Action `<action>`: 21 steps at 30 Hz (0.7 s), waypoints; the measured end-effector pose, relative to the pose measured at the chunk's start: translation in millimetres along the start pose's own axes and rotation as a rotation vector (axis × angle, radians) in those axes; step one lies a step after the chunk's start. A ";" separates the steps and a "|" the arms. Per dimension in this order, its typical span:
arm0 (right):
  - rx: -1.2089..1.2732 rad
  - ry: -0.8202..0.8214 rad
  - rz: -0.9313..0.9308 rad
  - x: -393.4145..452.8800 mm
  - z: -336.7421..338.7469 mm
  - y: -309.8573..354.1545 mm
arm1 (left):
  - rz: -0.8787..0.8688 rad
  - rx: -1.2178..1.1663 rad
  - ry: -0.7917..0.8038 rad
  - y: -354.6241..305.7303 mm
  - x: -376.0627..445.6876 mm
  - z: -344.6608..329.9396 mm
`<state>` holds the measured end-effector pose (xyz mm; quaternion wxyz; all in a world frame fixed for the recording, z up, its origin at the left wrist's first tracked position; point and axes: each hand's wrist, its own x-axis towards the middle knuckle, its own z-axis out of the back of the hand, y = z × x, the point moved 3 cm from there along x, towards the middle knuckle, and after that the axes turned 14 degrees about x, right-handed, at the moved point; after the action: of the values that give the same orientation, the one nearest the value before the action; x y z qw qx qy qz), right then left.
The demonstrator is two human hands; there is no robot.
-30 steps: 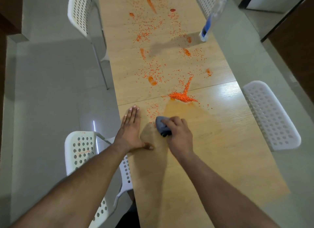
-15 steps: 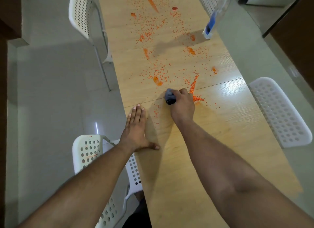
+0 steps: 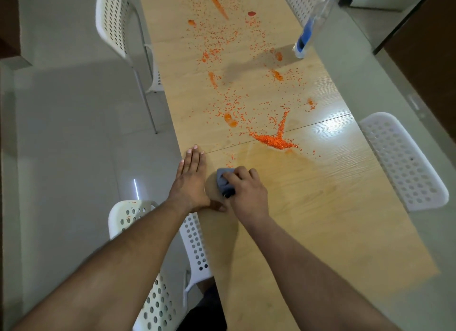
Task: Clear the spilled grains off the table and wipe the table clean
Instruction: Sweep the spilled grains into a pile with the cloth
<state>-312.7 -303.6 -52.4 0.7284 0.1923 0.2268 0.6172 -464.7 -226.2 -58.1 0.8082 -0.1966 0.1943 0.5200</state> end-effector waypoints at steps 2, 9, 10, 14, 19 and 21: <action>-0.010 -0.052 -0.064 23.2 5.3 0.3 | 0.002 0.000 -0.004 0.4 -1.0 -0.9; 0.035 -0.155 -0.256 87.7 35.0 -12.7 | 0.001 0.003 -0.002 2.4 -0.6 -0.8; 0.045 -0.174 -0.253 86.0 38.3 -11.9 | 0.003 0.001 -0.002 3.2 -0.1 -0.5; 0.076 -0.169 -0.097 55.5 33.1 12.2 | 0.017 -0.017 0.011 6.7 0.6 1.8; -0.010 0.108 -0.033 17.5 -3.6 32.8 | 0.056 -0.068 -0.019 9.8 5.9 1.4; -0.023 0.102 -0.039 23.6 -9.7 31.8 | 0.058 -0.068 -0.022 11.8 6.3 1.0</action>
<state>-340.9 -275.1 -44.7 0.7300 0.1477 0.2599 0.6147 -473.0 -216.4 -62.0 0.7876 -0.2126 0.1732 0.5518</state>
